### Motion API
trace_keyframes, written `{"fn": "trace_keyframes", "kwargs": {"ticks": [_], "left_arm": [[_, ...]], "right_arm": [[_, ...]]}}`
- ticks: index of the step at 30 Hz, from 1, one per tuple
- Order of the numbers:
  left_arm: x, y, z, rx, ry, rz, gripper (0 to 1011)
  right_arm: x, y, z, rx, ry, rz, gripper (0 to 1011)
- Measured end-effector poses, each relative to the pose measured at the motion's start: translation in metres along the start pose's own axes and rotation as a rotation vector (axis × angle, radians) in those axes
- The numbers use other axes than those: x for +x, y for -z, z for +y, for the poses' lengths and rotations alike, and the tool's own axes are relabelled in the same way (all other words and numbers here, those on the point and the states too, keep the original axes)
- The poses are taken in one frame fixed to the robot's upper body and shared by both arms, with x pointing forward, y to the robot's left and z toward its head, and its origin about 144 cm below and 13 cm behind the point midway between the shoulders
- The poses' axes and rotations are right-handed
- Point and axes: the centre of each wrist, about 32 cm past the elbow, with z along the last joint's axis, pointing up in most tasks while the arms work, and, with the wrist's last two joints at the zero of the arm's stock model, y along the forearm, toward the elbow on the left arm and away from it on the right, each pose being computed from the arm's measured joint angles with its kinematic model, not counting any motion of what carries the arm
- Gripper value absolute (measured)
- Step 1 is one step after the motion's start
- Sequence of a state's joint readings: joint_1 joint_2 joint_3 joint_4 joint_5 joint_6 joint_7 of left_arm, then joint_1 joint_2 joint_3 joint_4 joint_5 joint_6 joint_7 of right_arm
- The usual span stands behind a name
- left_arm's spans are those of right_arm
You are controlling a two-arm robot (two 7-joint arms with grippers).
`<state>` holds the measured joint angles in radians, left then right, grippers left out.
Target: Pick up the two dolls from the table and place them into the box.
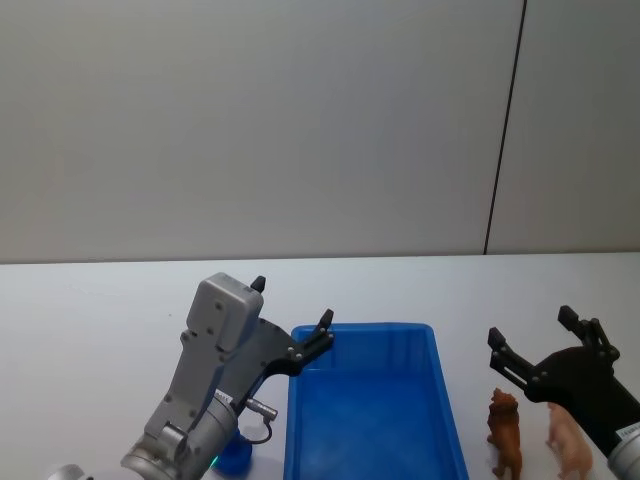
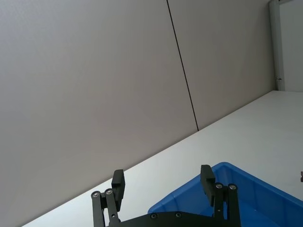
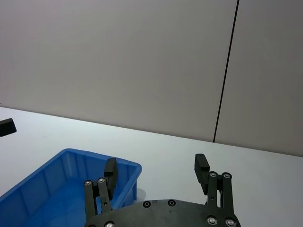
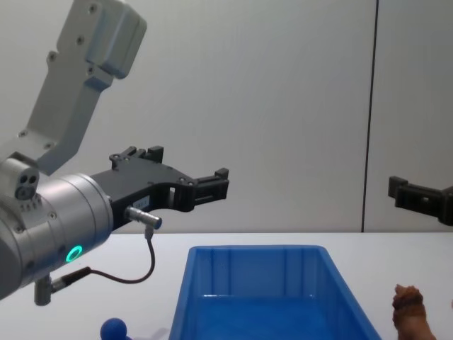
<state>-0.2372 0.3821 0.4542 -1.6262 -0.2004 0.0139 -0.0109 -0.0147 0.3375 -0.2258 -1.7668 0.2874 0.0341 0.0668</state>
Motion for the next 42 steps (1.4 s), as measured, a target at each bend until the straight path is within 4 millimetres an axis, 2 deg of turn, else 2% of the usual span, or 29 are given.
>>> {"fn": "trace_keyframes", "kwargs": {"ticks": [24,42], "left_arm": [[0.0,0.0,0.0,0.0,0.0,0.0,1008],[0.0,0.0,0.0,0.0,0.0,0.0,1008]], "right_arm": [[0.001,-0.003,-0.011,-0.069,0.092,0.04,1001],[0.006,0.015,-0.025,-0.2,0.172,0.088,1001]]}}
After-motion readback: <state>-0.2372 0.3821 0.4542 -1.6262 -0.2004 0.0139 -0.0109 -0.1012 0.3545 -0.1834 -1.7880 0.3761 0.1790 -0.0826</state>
